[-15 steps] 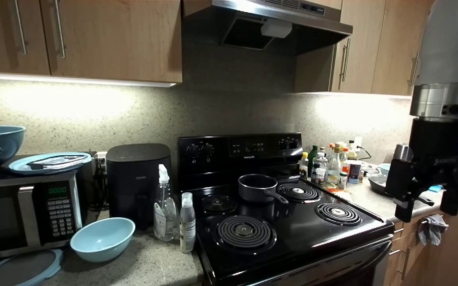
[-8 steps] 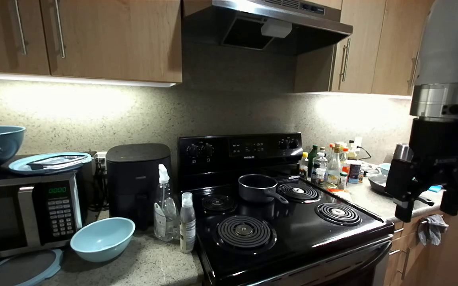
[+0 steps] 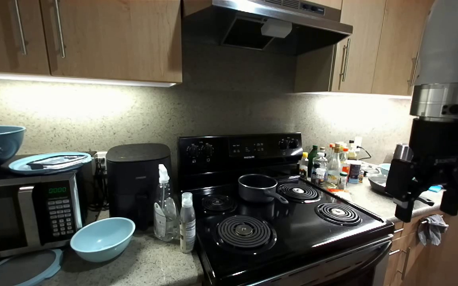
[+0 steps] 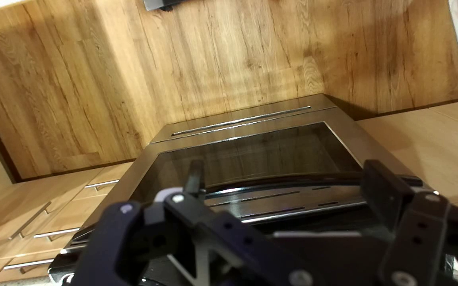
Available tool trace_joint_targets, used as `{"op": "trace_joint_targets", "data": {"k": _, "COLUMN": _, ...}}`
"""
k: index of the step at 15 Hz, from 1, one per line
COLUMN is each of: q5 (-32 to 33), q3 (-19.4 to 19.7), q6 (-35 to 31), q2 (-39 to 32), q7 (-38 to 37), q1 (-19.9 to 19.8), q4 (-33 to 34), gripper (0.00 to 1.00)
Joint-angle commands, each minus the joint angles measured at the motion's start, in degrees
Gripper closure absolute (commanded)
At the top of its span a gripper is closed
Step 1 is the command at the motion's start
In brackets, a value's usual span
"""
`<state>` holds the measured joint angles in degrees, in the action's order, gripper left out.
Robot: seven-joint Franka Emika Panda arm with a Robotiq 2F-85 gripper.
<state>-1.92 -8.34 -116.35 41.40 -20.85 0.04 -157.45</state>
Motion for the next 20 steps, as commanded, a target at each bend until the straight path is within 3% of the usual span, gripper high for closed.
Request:
{"op": "trace_joint_targets", "data": {"k": 1, "q5": -0.13, "q3": -0.16, "q6": 0.14, "q2": 0.02, "q7": 0.14, "q1": -0.2, "q4": 0.09, "gripper": 0.0}}
{"op": "trace_joint_targets", "data": {"k": 15, "q5": -0.13, "q3": -0.16, "q6": 0.14, "q2": 0.02, "q7": 0.14, "q1": -0.2, "q4": 0.09, "gripper": 0.0}}
{"op": "trace_joint_targets", "data": {"k": 20, "q5": 1.04, "q3": -1.98, "q6": -8.43, "q2": -2.81, "q7": 0.67, "q1": 0.76, "q4": 4.03, "gripper": 0.0}}
